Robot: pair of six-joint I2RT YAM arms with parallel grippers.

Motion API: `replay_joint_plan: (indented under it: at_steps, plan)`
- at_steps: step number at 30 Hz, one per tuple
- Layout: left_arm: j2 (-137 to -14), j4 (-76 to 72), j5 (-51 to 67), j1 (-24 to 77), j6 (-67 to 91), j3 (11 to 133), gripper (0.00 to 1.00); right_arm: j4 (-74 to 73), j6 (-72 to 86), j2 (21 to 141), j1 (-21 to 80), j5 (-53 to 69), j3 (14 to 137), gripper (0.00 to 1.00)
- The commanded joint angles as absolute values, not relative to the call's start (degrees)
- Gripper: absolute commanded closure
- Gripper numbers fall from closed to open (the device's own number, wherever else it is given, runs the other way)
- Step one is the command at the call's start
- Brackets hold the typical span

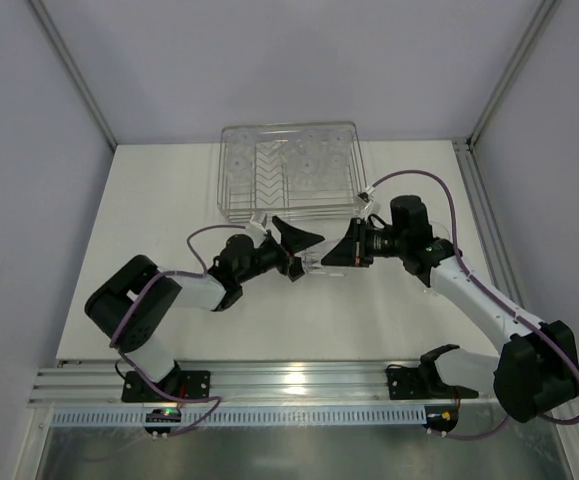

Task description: Unload the cups from the dish rack

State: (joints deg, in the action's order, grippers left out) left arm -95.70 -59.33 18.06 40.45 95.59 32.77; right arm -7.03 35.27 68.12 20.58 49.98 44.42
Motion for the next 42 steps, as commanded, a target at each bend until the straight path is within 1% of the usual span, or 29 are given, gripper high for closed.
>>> replay_joint_plan:
  at_steps: [1, 2, 3, 4, 5, 6, 7, 8, 9, 11, 13, 17, 20, 23, 27, 28, 30, 31, 34, 35, 37, 38, 40, 41, 42]
  plan:
    - [-89.5, -47.6, 17.1, 38.3, 86.6, 35.8, 0.00, -20.8, 28.0, 65.1, 20.5, 40.2, 47.9, 0.96]
    - [-88.0, -42.8, 16.4, 37.3, 80.9, 37.8, 0.00, -23.5, 27.1, 65.0, 20.5, 37.1, 48.7, 0.96]
    - [-85.3, -31.3, 15.1, 36.9, 77.4, 39.4, 0.00, -26.8, 24.9, 64.9, 20.5, 31.4, 49.3, 0.96]
    - [-83.8, -24.2, 13.5, 36.7, 73.7, 41.4, 0.00, -34.1, 23.1, 65.3, 20.6, 27.5, 50.2, 0.96]
    - [-82.7, -17.1, 8.7, 36.7, 65.1, 44.3, 0.00, -37.6, 22.1, 65.6, 20.6, 24.0, 51.7, 0.96]
    - [-81.6, -6.0, 6.4, 36.7, 61.9, 49.3, 0.00, -41.0, 21.1, 66.1, 20.6, 20.2, 52.3, 0.96]
    - [-81.3, -2.0, 3.9, 36.7, 59.0, 51.7, 0.00, -48.0, 20.8, 67.4, 20.6, 10.8, 52.7, 0.96]
    - [-81.2, 0.2, 0.9, 36.5, 56.8, 53.4, 0.00, -50.9, 20.7, 68.5, 20.6, 7.7, 53.3, 0.96]
    - [-81.2, 5.2, 0.4, 36.4, 52.9, 55.1, 0.00, -53.0, 20.7, 69.0, 20.5, 4.3, 53.0, 0.96]
    - [-82.3, 7.8, -2.3, 36.0, 50.1, 59.8, 0.00, -56.3, 22.7, 70.0, 20.5, -2.1, 51.0, 0.96]
    - [-83.7, 10.8, -3.3, 35.6, 47.3, 63.9, 0.00, -57.2, 25.3, 70.2, 20.5, -4.5, 49.5, 0.96]
    - [-87.3, 13.0, -4.0, 34.5, 44.7, 68.7, 0.00, -60.8, 29.8, 70.9, 20.2, -9.3, 52.8, 0.96]
    - [-89.4, 15.3, -5.4, 33.9, 42.1, 72.3, 0.00, -61.5, 32.2, 70.7, 20.0, -13.3, 52.3, 0.96]
    - [-91.8, 17.0, -6.3, 32.4, 39.6, 75.8, 0.00, -60.7, 32.9, 72.3, 18.0, -13.1, 50.0, 0.96]
    - [-96.1, 19.2, -6.8, 30.2, 36.7, 80.2, 0.00, -60.6, 32.4, 74.9, 15.7, -12.8, 49.9, 0.95]
    - [-97.1, 19.8, -6.9, 29.8, 36.0, 81.4, 0.00, -59.9, 32.0, 75.0, 14.5, -12.6, 49.9, 0.85]
    - [-99.6, 20.6, -7.8, 29.1, 34.0, 84.1, 0.00, -59.3, 31.2, 75.0, 12.9, -11.9, 49.8, 0.80]
    - [-100.5, 20.9, -8.0, 28.7, 33.5, 85.0, 0.00, -59.1, 31.0, 74.8, 11.5, -11.3, 49.7, 0.76]
    - [-104.1, 22.1, -7.9, 28.1, 31.9, 89.3, 0.00, -58.7, 30.3, 74.1, 10.4, -10.5, 49.8, 0.71]
    - [-104.9, 22.6, -8.0, 28.1, 31.6, 90.6, 0.00, -58.8, 30.1, 73.7, 10.4, -10.1, 49.9, 0.60]
    - [-107.7, 23.2, -7.9, 28.0, 30.2, 94.5, 0.00, -59.2, 29.4, 71.8, 10.3, -8.4, 50.6, 0.50]
    - [-108.7, 23.7, -7.8, 28.0, 29.7, 96.0, 0.00, -59.4, 29.3, 70.6, 10.3, -7.6, 51.0, 0.37]
    - [-112.0, 24.3, -7.4, 27.9, 28.1, 100.5, 0.00, -59.7, 27.9, 68.4, 10.4, -4.4, 52.5, 0.27]
    - [-113.3, 24.3, -7.4, 27.9, 27.6, 101.9, 0.00, -59.7, 27.3, 66.2, 10.5, 0.8, 53.3, 0.18]
    - [-114.5, 24.6, -7.6, 27.9, 27.1, 103.9, 0.00, -59.7, 26.6, 65.5, 10.4, 3.5, 54.0, 0.15]
